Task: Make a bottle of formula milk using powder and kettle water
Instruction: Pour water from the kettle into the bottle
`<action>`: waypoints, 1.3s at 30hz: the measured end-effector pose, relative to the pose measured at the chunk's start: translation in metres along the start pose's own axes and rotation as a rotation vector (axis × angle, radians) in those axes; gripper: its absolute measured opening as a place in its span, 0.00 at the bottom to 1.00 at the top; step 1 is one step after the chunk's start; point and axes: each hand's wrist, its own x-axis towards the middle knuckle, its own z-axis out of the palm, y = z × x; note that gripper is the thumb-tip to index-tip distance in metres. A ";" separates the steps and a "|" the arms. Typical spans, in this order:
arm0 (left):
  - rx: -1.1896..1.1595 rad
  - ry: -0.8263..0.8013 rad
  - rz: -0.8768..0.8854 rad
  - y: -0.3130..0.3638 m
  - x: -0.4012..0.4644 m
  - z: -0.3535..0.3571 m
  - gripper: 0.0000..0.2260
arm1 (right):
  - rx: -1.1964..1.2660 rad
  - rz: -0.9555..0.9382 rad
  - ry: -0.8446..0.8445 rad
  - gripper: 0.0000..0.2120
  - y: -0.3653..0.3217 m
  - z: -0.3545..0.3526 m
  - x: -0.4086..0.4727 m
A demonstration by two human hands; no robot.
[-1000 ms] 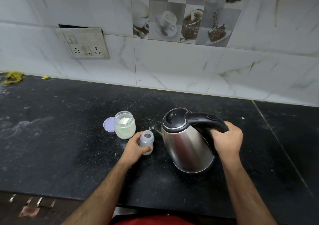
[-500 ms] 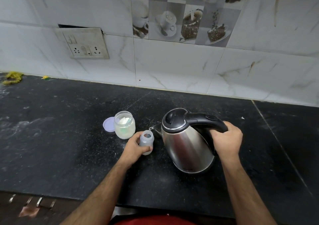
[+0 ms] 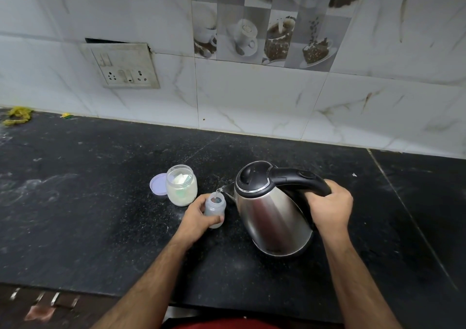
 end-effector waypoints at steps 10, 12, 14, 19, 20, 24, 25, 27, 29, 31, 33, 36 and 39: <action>-0.016 0.002 -0.001 0.000 0.000 0.000 0.25 | -0.004 0.008 -0.014 0.08 0.001 0.001 -0.001; -0.016 0.000 -0.003 0.000 0.000 0.000 0.25 | 0.005 0.013 -0.011 0.08 0.001 0.002 -0.002; -0.013 -0.009 -0.006 0.002 0.000 0.000 0.25 | 0.005 0.017 -0.017 0.07 0.001 0.004 -0.002; -0.020 -0.023 -0.001 0.009 0.000 0.001 0.26 | 0.043 0.043 -0.017 0.08 0.003 0.007 -0.005; -0.027 -0.021 0.003 0.010 0.000 0.002 0.26 | 0.053 0.050 -0.015 0.09 0.003 0.008 -0.005; -0.051 -0.013 0.011 0.014 -0.001 0.003 0.26 | 0.095 0.067 -0.013 0.08 0.003 0.011 -0.006; -0.054 -0.009 0.012 0.014 0.000 0.003 0.25 | 0.107 0.076 -0.010 0.08 0.003 0.011 -0.006; -0.058 -0.004 0.017 0.015 -0.001 0.003 0.24 | 0.148 0.103 -0.004 0.08 0.003 0.013 -0.006; -0.060 -0.007 0.016 0.016 -0.001 0.004 0.24 | 0.212 0.135 -0.003 0.09 0.003 0.014 -0.006; -0.058 -0.013 0.010 0.017 0.000 0.005 0.24 | 0.287 0.170 -0.009 0.10 0.000 0.015 -0.004; -0.056 -0.016 0.003 0.015 0.001 0.005 0.24 | 0.352 0.182 -0.004 0.12 -0.005 0.014 -0.001; -0.043 -0.005 -0.014 0.013 0.004 0.004 0.25 | 0.415 0.189 0.019 0.12 -0.015 0.012 0.009; -0.019 0.020 -0.025 0.013 0.006 0.004 0.24 | 0.467 0.214 0.048 0.16 -0.024 0.014 0.021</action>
